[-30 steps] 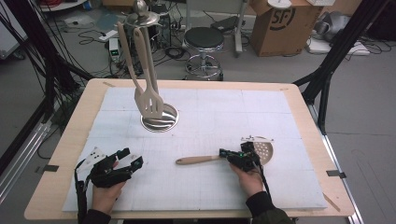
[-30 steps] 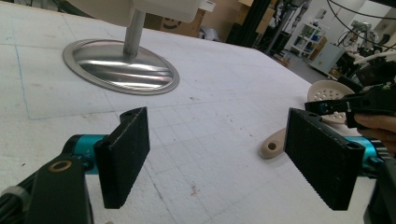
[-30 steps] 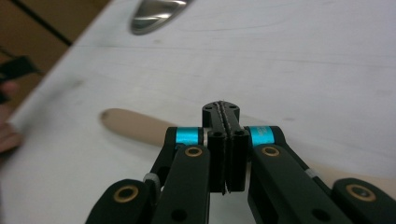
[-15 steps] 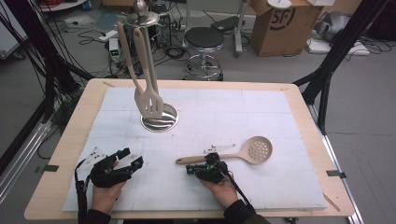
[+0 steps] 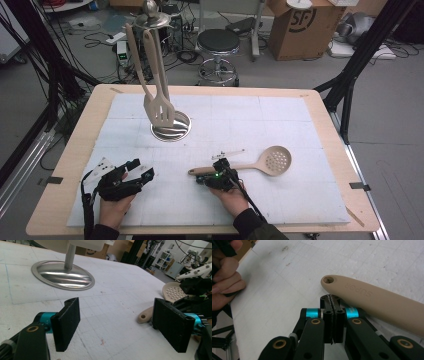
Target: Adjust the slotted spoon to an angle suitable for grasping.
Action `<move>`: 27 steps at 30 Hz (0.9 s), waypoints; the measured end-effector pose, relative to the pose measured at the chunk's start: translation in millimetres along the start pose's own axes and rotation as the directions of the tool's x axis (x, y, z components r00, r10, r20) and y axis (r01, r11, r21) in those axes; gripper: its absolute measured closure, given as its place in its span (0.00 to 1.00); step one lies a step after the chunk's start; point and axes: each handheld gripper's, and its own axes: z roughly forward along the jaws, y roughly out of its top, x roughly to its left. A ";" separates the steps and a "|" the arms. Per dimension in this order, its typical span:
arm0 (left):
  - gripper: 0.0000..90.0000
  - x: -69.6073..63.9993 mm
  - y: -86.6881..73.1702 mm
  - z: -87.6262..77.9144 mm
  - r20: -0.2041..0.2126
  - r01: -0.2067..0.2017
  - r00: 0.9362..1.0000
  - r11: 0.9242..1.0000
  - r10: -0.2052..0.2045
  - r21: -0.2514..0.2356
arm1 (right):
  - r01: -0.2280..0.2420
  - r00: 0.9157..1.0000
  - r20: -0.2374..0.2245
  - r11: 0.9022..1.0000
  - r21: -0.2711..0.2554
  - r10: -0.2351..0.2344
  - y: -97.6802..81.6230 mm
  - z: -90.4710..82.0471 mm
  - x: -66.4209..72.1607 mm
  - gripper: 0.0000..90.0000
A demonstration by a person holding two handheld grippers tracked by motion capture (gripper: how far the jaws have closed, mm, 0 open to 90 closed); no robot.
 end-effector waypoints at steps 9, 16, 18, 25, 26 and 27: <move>0.26 0.6 -0.1 -0.3 0.003 0.009 1.000 1.000 -0.009 -0.005 | -0.034 0.999 0.020 0.999 -0.020 0.035 16.7 10.8 -9.5 1.00; 0.26 0.7 0.0 -0.5 0.002 0.008 1.000 1.000 -0.008 -0.004 | -0.058 0.998 0.026 0.998 -0.028 0.059 26.7 16.5 -16.5 1.00; 0.26 0.5 -0.1 -0.3 0.003 0.009 1.000 1.000 -0.009 -0.005 | -0.065 0.997 0.030 0.997 -0.033 0.066 28.8 17.7 -18.3 1.00; 0.26 0.8 -0.1 -0.6 0.004 0.009 1.000 1.000 -0.009 -0.004 | -0.094 0.994 0.049 0.994 -0.055 0.097 36.2 21.0 -24.7 1.00; 0.26 0.7 -0.1 -0.6 0.004 0.009 1.000 1.000 -0.009 -0.005 | -0.099 0.993 0.052 0.993 -0.060 0.102 37.2 21.3 -25.7 1.00; 0.26 0.8 -0.1 -0.7 0.005 0.009 1.000 1.000 -0.009 -0.004 | -0.103 0.993 0.052 0.993 -0.063 0.107 38.2 21.8 -27.1 1.00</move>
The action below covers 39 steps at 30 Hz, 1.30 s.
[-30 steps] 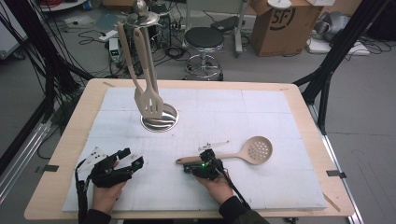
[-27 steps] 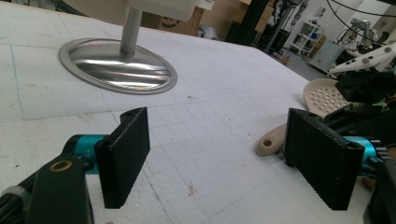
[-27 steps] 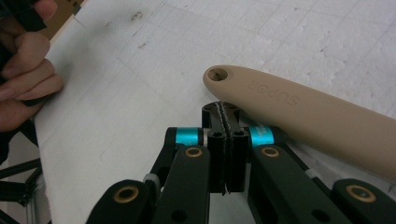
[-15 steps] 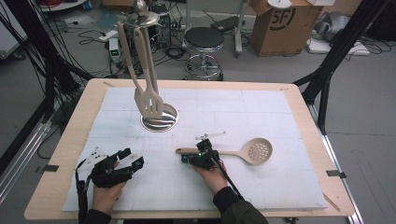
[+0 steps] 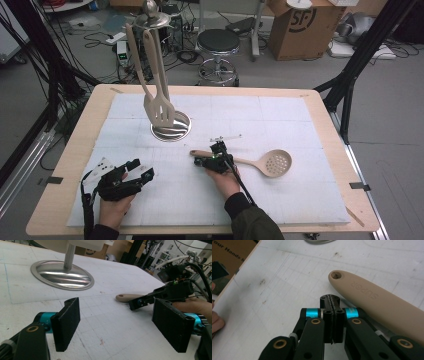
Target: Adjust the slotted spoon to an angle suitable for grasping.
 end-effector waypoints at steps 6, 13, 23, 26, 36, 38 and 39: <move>0.26 0.3 0.0 -0.9 0.001 -0.003 1.000 1.000 0.003 0.001 | -0.045 0.999 0.010 0.999 -0.015 0.045 8.4 2.6 -8.9 1.00; 0.26 0.4 -0.4 -1.4 0.001 0.004 1.000 1.000 -0.004 -0.004 | -0.088 0.995 0.039 0.995 -0.049 0.090 20.8 5.9 -21.2 1.00; 0.26 -1.7 -1.4 -3.7 0.009 -0.004 1.000 1.000 0.004 0.002 | -0.141 0.985 0.083 0.986 -0.092 0.149 36.3 7.8 -38.4 1.00; 0.26 -1.8 -1.6 -3.9 0.007 -0.004 1.000 1.000 0.004 0.001 | -0.188 0.977 0.077 0.975 -0.120 0.198 37.8 6.0 -45.8 1.00; 0.26 -1.7 -1.7 -3.9 0.008 -0.003 1.000 1.000 0.003 0.001 | -0.210 0.970 0.095 0.967 -0.141 0.225 41.6 2.9 -54.5 1.00; 0.26 -1.5 -1.7 -3.9 0.008 -0.003 1.000 1.000 0.003 0.002 | -0.200 0.971 0.107 0.969 -0.142 0.216 41.4 3.0 -52.7 1.00; 0.26 -1.4 -1.7 -3.9 0.008 -0.003 1.000 1.000 0.003 0.001 | -0.198 0.971 0.106 0.970 -0.142 0.214 41.3 2.9 -52.7 1.00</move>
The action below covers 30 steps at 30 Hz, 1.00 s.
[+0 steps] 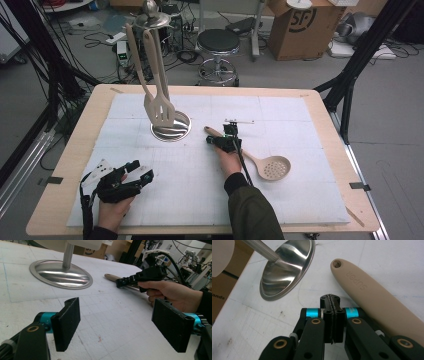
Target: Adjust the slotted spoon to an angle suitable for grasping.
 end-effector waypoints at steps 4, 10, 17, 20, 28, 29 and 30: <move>0.26 0.0 0.0 0.1 -0.001 -0.001 1.000 1.000 0.001 0.002 | -0.005 1.000 -0.026 1.000 0.010 0.005 -1.1 -1.7 -0.1 1.00; 0.26 0.0 0.0 0.9 -0.004 -0.004 1.000 1.000 0.004 0.002 | 0.038 0.995 -0.087 0.999 -0.005 -0.038 -7.1 -16.5 -1.8 0.96; 0.26 -1.0 0.1 2.5 -0.007 -0.004 1.000 1.000 0.004 0.005 | 0.066 0.993 -0.090 0.997 -0.045 -0.070 -1.2 -48.6 -10.9 0.93; 0.26 -0.9 0.2 2.7 -0.005 -0.008 1.000 1.000 0.008 0.009 | 0.084 0.994 -0.063 0.995 -0.054 -0.088 4.9 -64.8 -15.1 0.95; 0.26 -0.8 0.3 3.3 -0.005 -0.009 1.000 1.000 0.009 0.010 | 0.053 0.999 0.012 0.995 -0.087 -0.053 16.1 -100.6 -41.1 0.96; 0.26 -0.8 0.3 3.4 -0.005 -0.009 1.000 1.000 0.009 0.010 | 0.054 0.998 0.019 0.995 -0.088 -0.052 17.8 -103.7 -43.0 0.94; 0.26 -0.9 0.3 3.5 -0.005 -0.008 1.000 1.000 0.008 0.010 | 0.059 0.998 0.026 0.994 -0.090 -0.057 19.7 -107.1 -44.6 0.90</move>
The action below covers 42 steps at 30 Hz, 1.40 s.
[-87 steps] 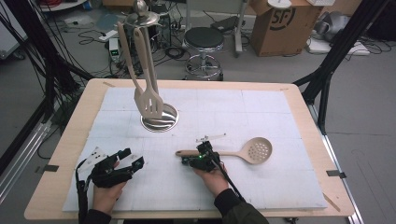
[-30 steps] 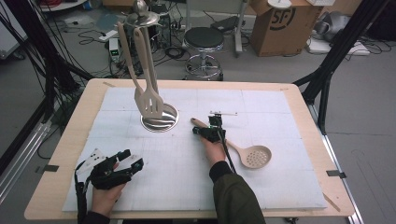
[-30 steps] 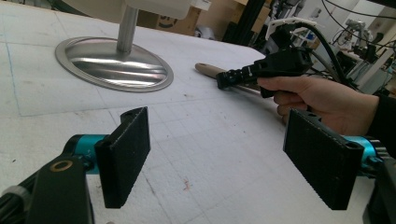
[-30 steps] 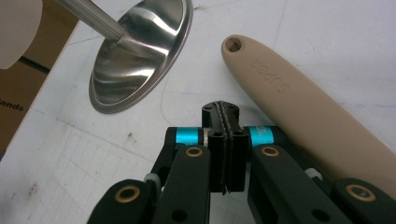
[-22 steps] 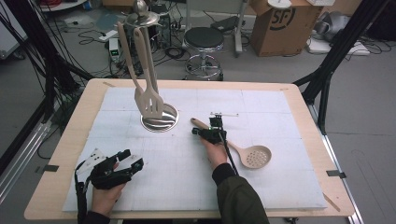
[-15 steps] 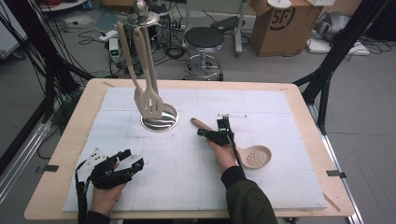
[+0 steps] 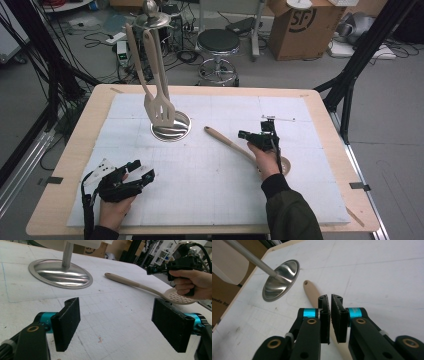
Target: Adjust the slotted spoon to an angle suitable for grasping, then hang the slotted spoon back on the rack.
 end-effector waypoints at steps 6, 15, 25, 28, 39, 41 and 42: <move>0.26 -0.1 0.0 0.3 -0.001 0.002 1.000 1.000 -0.002 0.000 | 0.064 0.998 0.012 0.997 0.047 -0.065 11.7 -11.5 -3.8 0.76; 0.26 0.3 0.1 0.9 0.000 0.002 1.000 1.000 -0.002 0.002 | 0.066 0.997 -0.042 0.990 0.126 -0.061 17.1 -12.0 -7.3 0.70; 0.26 0.4 0.1 0.9 0.001 0.003 1.000 1.000 -0.003 0.002 | 0.081 0.996 -0.057 0.978 0.194 -0.071 14.8 -2.8 -6.6 0.65; 0.26 0.5 0.1 0.9 0.002 0.003 1.000 1.000 -0.003 0.002 | 0.088 0.996 -0.048 0.974 0.207 -0.080 14.5 -2.5 -6.2 0.63; 0.26 0.3 0.1 1.5 -0.002 0.002 1.000 1.000 -0.002 0.002 | 0.160 0.987 -0.053 0.935 0.317 -0.151 7.4 10.8 -4.7 0.62; 0.26 0.4 0.1 1.1 0.000 0.002 1.000 1.000 -0.002 0.003 | 0.165 0.986 -0.058 0.926 0.340 -0.154 5.8 14.1 -3.8 0.62; 0.26 0.4 0.0 0.9 0.000 0.001 1.000 1.000 -0.001 0.003 | 0.173 0.985 -0.062 0.921 0.348 -0.162 5.0 16.0 -3.7 0.62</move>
